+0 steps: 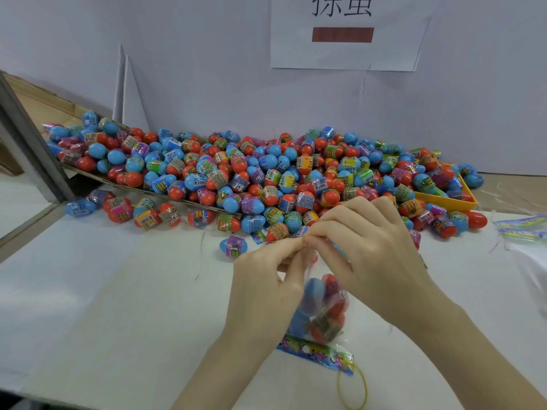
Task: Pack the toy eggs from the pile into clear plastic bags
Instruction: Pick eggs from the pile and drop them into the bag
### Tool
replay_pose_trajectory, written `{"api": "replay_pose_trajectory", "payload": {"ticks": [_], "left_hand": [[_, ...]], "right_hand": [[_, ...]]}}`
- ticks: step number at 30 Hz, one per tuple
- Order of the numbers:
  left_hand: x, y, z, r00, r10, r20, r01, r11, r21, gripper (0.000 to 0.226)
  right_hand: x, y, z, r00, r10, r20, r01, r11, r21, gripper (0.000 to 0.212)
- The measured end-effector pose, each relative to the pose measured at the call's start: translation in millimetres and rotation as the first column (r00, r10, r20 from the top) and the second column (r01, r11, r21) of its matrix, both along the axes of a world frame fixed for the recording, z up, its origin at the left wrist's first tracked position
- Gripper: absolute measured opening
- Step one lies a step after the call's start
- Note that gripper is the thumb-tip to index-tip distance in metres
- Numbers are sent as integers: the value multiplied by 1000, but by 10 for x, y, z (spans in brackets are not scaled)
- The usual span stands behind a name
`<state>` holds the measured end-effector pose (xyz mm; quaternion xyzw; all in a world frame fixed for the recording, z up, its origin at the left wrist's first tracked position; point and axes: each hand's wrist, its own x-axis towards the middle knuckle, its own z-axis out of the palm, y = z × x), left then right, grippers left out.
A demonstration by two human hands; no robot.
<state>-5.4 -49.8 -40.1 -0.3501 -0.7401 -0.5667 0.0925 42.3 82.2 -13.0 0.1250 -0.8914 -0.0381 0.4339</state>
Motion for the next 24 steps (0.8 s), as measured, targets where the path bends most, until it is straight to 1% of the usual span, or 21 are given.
{"api": "replay_pose_trajectory", "payload": {"ticks": [2, 5, 7, 12, 15, 17, 20, 22, 24], "left_hand": [[16, 6, 14, 999, 7, -44, -7, 1000, 12, 24], [30, 20, 10, 998, 14, -57, -12, 999, 42, 25], [30, 30, 1, 998, 19, -62, -15, 998, 56, 24], [41, 31, -17, 1000, 19, -21, -18, 998, 66, 23], [44, 15, -26, 998, -14, 57, 10, 997, 76, 15], [36, 1, -15, 992, -35, 125, 25, 996, 82, 28], [24, -15, 8, 972, -80, 221, 64, 995, 79, 33], [23, -30, 20, 977, -79, 200, 73, 997, 35, 33], [27, -36, 21, 993, -60, 103, 61, 998, -13, 23]], "right_hand": [[-5, -6, -27, 1000, -23, -12, 23, 1000, 19, 23], [-2, -27, -68, 998, -65, -26, 65, 998, 8, 23], [-4, -52, -91, 996, -89, -15, 88, 995, -42, 24], [-23, -89, -123, 990, -134, 41, 139, 975, -175, 27], [7, -55, -120, 993, -110, 35, 115, 966, -232, 26], [34, -30, -121, 998, -68, 17, 70, 973, -221, 21], [36, -6, -124, 999, -30, 13, 32, 981, -190, 18], [28, -4, -120, 1000, -24, 5, 24, 982, -188, 17], [32, 1, -103, 1000, -19, -12, 16, 984, -177, 18]]}}
